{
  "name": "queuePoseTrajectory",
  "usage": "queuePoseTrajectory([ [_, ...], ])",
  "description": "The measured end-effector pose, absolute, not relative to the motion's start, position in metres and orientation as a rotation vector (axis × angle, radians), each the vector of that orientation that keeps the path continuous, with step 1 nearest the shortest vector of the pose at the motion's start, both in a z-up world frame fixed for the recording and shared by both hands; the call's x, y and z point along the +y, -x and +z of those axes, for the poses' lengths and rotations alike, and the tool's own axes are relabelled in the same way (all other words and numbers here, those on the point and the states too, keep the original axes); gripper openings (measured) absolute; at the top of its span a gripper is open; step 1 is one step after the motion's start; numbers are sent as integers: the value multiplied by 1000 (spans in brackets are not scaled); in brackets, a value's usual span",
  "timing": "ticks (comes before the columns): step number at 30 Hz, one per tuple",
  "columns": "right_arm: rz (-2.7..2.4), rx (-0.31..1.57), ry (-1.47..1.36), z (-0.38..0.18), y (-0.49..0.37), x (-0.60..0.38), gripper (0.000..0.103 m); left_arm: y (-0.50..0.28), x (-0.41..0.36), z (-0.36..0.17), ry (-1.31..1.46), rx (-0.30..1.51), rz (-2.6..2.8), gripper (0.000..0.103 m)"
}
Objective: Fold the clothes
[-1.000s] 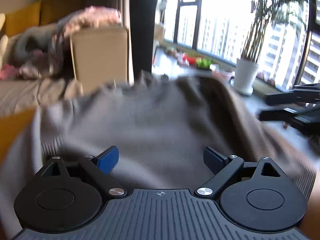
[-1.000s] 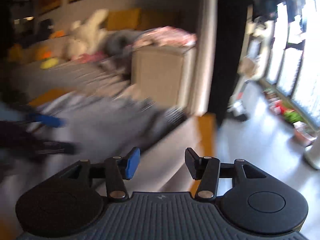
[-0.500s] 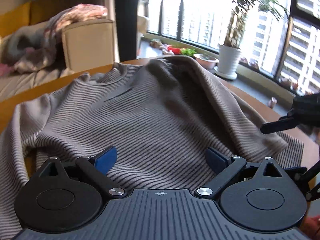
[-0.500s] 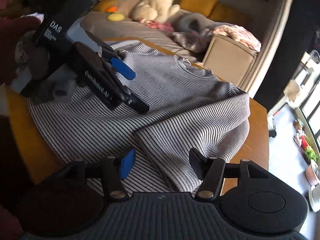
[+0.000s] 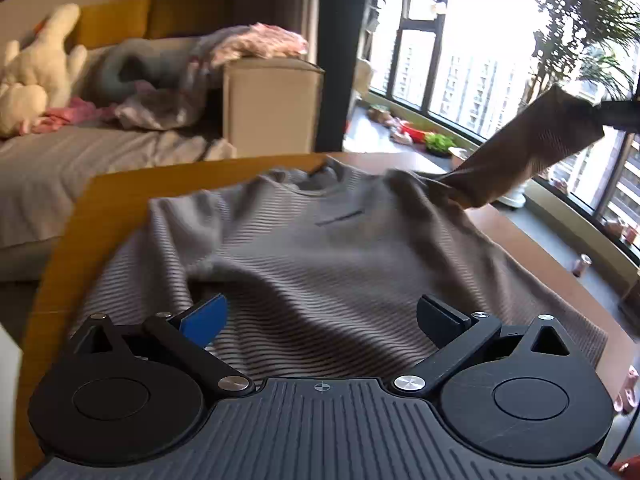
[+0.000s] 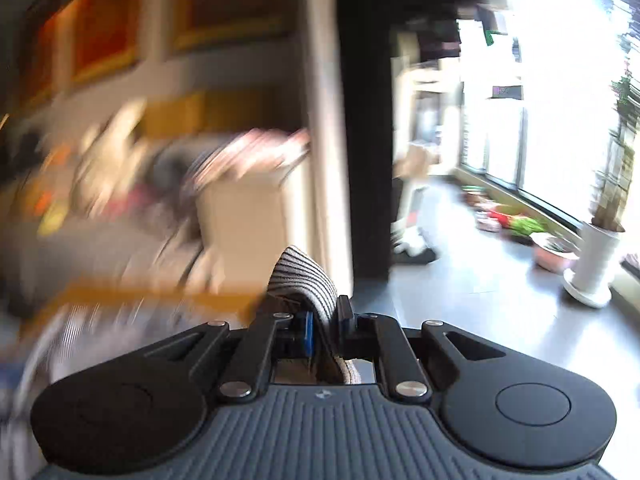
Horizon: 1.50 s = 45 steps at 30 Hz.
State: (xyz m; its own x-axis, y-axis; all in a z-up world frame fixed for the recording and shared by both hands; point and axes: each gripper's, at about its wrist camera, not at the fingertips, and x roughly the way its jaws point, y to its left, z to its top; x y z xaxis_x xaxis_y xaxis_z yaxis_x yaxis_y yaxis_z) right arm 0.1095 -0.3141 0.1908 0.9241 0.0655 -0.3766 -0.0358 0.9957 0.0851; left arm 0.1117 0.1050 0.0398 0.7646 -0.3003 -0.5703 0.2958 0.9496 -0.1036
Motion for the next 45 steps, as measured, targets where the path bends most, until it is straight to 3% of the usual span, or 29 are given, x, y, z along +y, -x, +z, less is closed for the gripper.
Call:
queuePoseTrajectory([
  [4, 74, 367, -142, 212, -129, -313, 10, -96, 123, 47, -20, 587, -304, 103],
  [14, 437, 324, -96, 245, -190, -144, 10, -64, 156, 30, -109, 642, -234, 103],
  [21, 588, 426, -57, 216, -218, -45, 6, -44, 159, 27, -196, 623, -246, 103],
  [28, 585, 502, -24, 183, -212, -41, 7, -33, 152, 20, -317, 602, -254, 103],
  [34, 510, 538, 129, 141, -204, -62, 62, -43, 146, 18, -319, 606, -239, 103],
  [36, 484, 542, 202, 122, -195, -72, 90, -48, 147, 30, -250, 590, -264, 103],
  [38, 494, 554, 165, 104, -186, -92, 103, -58, 147, 44, -156, 578, -296, 103],
  [42, 466, 572, 11, 66, -169, -130, 103, -98, 139, 59, 54, 603, -361, 98],
  [44, 438, 589, -72, 50, -168, -143, 103, -127, 127, 56, 109, 648, -339, 82],
  [45, 426, 592, -116, 44, -167, -150, 103, -142, 122, 53, 134, 674, -322, 79],
])
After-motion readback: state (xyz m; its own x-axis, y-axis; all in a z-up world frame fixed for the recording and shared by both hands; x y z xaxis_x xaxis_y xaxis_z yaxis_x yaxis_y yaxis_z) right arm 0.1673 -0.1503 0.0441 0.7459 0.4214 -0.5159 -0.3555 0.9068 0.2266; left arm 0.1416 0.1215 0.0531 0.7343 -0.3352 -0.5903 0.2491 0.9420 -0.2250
